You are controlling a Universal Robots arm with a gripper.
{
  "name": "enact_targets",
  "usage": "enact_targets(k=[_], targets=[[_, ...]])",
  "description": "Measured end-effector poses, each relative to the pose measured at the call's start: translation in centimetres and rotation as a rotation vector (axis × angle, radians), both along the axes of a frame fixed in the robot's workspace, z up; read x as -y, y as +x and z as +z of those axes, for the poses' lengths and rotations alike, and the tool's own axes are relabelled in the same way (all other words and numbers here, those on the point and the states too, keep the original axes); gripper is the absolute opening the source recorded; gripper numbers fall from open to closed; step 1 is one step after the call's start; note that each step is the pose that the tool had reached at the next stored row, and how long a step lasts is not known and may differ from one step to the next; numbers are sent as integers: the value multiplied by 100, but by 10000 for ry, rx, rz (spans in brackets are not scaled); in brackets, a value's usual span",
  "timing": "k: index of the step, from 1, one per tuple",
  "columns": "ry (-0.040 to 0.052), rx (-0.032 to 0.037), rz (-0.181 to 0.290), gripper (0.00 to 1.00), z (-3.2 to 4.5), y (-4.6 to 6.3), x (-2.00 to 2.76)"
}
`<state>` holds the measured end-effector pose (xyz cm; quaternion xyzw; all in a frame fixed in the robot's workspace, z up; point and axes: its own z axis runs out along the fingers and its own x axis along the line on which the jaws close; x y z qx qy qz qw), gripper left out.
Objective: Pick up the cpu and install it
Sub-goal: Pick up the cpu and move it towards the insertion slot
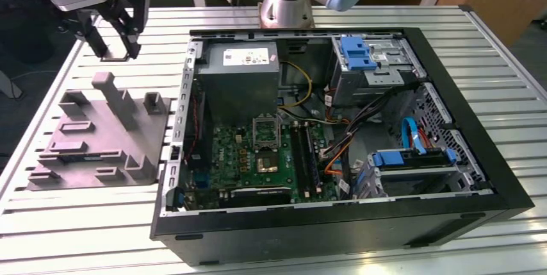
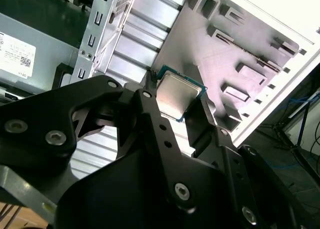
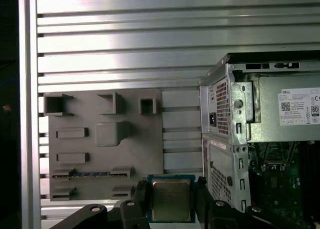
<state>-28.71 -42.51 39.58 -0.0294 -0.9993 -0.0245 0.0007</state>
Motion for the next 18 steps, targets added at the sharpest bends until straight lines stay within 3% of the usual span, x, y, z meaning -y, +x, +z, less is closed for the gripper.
enact_targets(k=[18], targets=[[0, 0, 0, 47, 0, 124, 0]])
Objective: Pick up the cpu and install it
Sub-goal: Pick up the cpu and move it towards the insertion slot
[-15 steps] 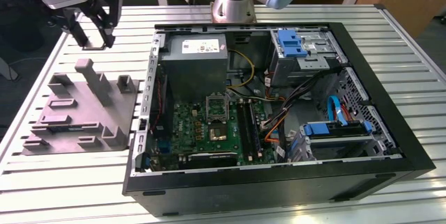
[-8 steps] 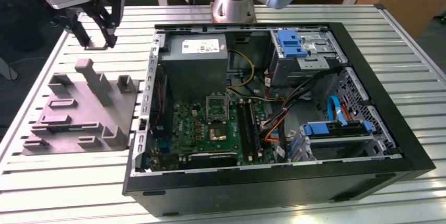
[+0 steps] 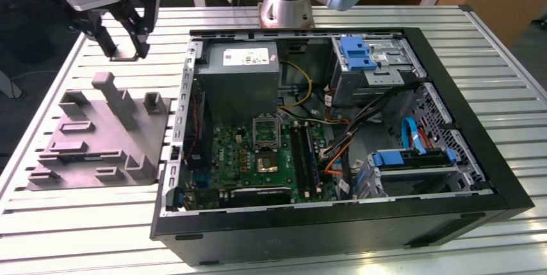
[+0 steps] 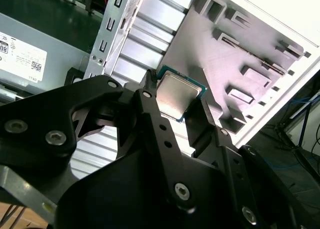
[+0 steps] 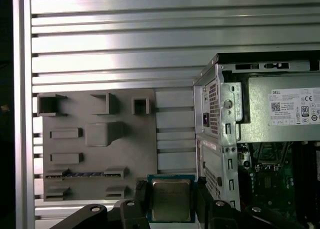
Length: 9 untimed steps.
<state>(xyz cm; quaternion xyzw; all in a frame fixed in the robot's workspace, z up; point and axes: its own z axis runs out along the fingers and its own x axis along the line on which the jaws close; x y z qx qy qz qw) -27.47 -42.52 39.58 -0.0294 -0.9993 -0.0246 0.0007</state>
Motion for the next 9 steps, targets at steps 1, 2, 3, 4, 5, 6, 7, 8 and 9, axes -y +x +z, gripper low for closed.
enact_targets(k=[1, 2, 3, 4, 5, 6, 7, 8, 9], targets=[[1, 1, 0, 47, 0, 13, 0], [0, 0, 0, 47, 0, 24, 0], [0, 0, 0, 47, 0, 37, 0], [0, 0, 0, 47, 0, 49, 0], [0, 0, 0, 47, 0, 62, 0], [0, 0, 0, 47, 0, 75, 0], [0, 1, 0, 47, 0, 88, 0], [0, 0, 0, 47, 0, 100, 0], [0, 0, 0, 47, 0, 112, 0]])
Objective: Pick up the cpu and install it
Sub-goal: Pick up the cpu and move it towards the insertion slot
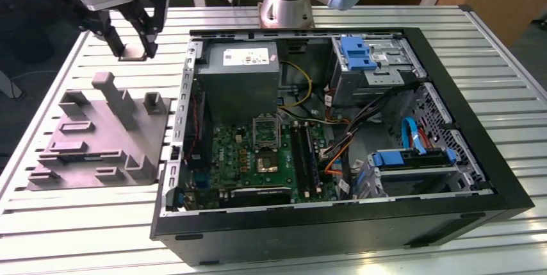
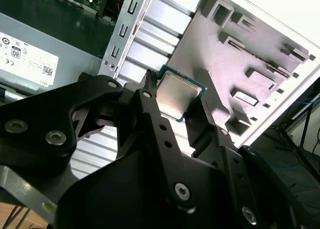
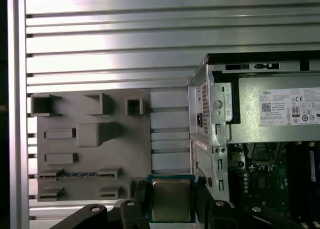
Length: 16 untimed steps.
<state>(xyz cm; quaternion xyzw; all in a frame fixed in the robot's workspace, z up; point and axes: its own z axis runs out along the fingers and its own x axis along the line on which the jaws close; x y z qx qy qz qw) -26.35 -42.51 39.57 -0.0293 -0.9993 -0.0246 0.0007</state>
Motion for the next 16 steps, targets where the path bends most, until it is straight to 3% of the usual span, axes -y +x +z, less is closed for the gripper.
enact_targets(k=[16], targets=[[0, 0, -1, 47, 0, 162, 0]])
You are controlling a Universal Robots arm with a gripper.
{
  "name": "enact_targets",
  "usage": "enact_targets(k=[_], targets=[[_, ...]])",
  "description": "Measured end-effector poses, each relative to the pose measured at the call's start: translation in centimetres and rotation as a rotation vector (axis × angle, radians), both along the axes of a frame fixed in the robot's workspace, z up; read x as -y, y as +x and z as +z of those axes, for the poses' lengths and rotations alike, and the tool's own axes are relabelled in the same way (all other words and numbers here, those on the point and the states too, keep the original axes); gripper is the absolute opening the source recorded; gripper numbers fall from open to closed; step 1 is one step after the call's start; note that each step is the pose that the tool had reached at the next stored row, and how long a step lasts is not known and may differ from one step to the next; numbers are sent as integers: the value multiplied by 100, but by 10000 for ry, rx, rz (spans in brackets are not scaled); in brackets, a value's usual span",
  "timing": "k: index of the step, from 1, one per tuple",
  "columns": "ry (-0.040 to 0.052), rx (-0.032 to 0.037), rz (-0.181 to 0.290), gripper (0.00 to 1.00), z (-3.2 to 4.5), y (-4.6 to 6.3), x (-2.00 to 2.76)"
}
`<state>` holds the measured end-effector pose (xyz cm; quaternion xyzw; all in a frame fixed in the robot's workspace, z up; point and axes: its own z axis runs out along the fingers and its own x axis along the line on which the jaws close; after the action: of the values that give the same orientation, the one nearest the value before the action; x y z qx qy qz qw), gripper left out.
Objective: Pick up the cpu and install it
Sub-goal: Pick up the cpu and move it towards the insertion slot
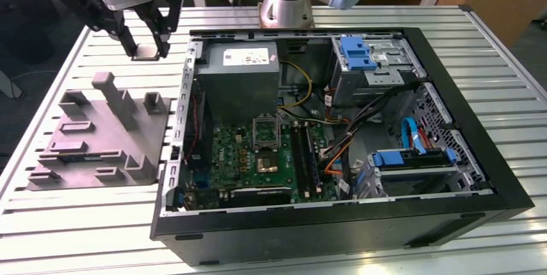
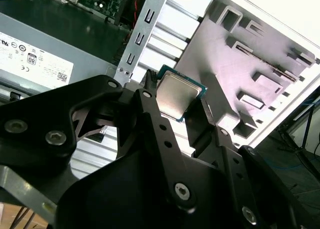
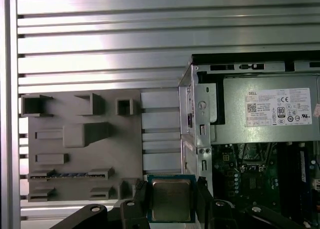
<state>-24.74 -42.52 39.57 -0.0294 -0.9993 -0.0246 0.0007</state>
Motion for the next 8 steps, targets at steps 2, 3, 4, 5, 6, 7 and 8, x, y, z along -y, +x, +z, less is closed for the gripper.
enact_targets(k=[2, 3, 4, 5, 6, 7, 8], targets=[[0, 0, -1, 47, 0, 1, 0], [0, 0, 0, 47, 0, 3, 0], [0, -1, 1, 47, 0, 5, 1], [-1, 0, 2, 47, 0, 7, 6], [0, 0, 2, 47, 0, 7, 16], [0, 0, 1, 47, -1, 9, 30], [0, 0, 1, 47, -1, 12, 46]])
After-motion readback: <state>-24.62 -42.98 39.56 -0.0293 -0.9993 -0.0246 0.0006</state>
